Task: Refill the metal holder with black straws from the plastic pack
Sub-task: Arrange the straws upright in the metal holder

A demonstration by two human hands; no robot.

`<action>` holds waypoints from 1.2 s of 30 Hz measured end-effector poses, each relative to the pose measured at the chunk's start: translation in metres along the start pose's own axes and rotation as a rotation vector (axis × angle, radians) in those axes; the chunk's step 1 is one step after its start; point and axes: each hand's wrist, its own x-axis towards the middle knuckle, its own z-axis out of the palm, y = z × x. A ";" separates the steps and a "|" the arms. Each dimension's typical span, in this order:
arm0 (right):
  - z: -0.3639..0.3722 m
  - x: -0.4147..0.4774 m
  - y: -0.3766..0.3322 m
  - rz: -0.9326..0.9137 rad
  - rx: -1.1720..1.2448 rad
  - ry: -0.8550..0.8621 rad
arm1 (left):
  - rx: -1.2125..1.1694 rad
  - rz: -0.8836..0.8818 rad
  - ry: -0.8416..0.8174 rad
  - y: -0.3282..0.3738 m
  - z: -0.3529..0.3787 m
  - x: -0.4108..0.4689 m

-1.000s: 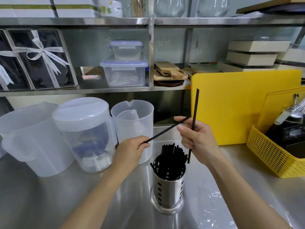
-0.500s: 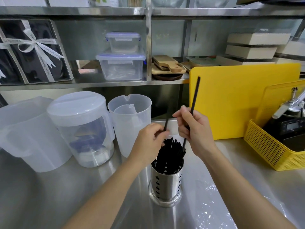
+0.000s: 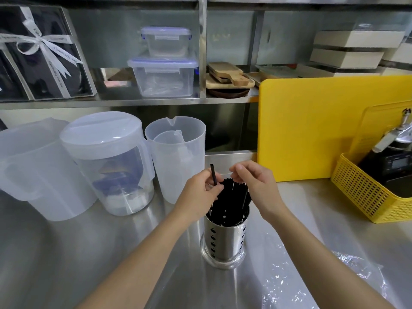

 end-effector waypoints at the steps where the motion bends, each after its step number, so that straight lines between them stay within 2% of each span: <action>1: -0.001 0.000 0.002 0.006 -0.049 -0.005 | -0.014 -0.006 0.002 -0.001 -0.001 0.000; 5: -0.007 0.001 0.014 0.005 -0.298 -0.018 | 0.018 -0.042 0.010 -0.007 -0.001 0.002; 8: -0.013 0.003 0.022 0.027 -0.367 0.009 | 0.138 -0.106 -0.043 -0.014 -0.001 0.004; 11: -0.018 0.004 0.029 0.072 -0.437 0.001 | 0.148 -0.126 -0.123 -0.017 0.000 0.004; 16: -0.020 0.005 0.032 0.086 -0.410 0.003 | 0.036 -0.072 -0.027 -0.016 0.004 0.005; 21: -0.018 0.012 0.028 0.153 -0.297 -0.041 | 0.146 -0.034 0.113 -0.016 0.006 0.011; 27: -0.011 0.025 0.019 0.204 -0.439 -0.271 | 0.236 -0.189 -0.071 -0.026 0.008 0.026; 36: -0.012 0.028 0.023 0.215 -0.398 -0.242 | 0.022 -0.224 0.020 -0.033 0.005 0.025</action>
